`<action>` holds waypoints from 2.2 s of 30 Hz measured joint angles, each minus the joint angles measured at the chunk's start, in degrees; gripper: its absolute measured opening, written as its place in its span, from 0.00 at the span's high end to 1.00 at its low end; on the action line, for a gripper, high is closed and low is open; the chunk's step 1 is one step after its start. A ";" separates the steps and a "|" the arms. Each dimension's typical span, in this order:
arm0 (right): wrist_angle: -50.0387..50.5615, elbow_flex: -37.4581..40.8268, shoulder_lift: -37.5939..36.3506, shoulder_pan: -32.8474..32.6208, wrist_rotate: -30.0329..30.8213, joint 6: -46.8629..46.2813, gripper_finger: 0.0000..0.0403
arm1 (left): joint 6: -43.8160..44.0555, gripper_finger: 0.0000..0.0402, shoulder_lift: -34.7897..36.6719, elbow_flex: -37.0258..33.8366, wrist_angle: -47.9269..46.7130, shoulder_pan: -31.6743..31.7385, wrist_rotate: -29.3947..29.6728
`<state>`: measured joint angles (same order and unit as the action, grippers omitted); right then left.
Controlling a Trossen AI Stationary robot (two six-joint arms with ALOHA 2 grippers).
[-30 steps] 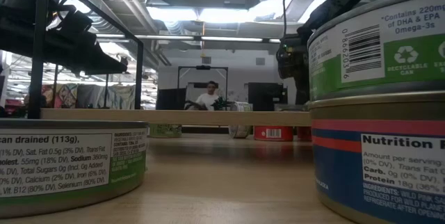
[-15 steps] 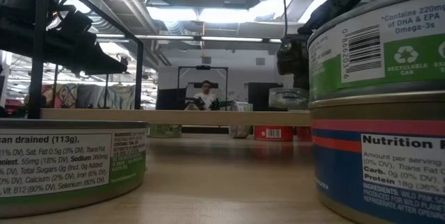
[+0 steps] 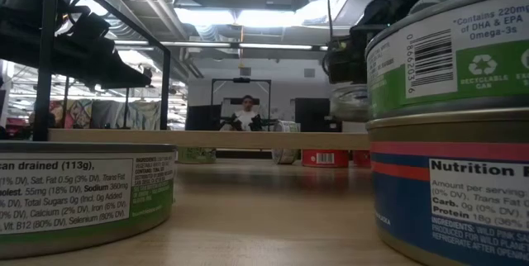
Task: Stack canned seafood by type on shelf
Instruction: Put the green tuna can on the shelf, then put the green white tuna can on the shelf
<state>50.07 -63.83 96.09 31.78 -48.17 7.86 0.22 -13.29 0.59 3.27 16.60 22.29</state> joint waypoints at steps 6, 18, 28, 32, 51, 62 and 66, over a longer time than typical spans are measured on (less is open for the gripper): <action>0.13 0.00 -0.02 -5.37 3.27 0.09 1.00 | 0.01 0.55 0.00 0.01 0.01 -0.01 0.00; 1.17 0.00 -0.02 -12.62 8.24 -0.01 1.00 | 0.01 0.55 0.01 0.01 0.01 -0.02 0.01; 1.17 0.00 -0.02 -17.07 12.51 -0.30 1.00 | 0.01 0.55 0.01 -0.01 0.01 -0.01 0.00; 1.12 0.00 -0.02 -18.29 14.23 -0.29 1.00 | -0.01 0.55 0.01 -0.01 0.02 0.00 -0.01; 1.08 -0.02 -0.09 -18.29 17.14 -9.35 0.59 | -0.01 0.55 -0.01 0.01 0.00 -0.02 0.01; 1.15 -0.02 -0.05 -18.27 17.21 -11.13 0.39 | 0.00 0.55 -0.01 0.01 0.01 0.00 0.00; 1.15 -0.02 -0.04 -18.27 17.17 -12.01 0.38 | 0.00 0.55 -0.01 0.01 0.01 0.00 0.00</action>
<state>51.22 -63.86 96.05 13.52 -31.00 -4.15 0.22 -13.30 0.60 3.28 16.60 22.30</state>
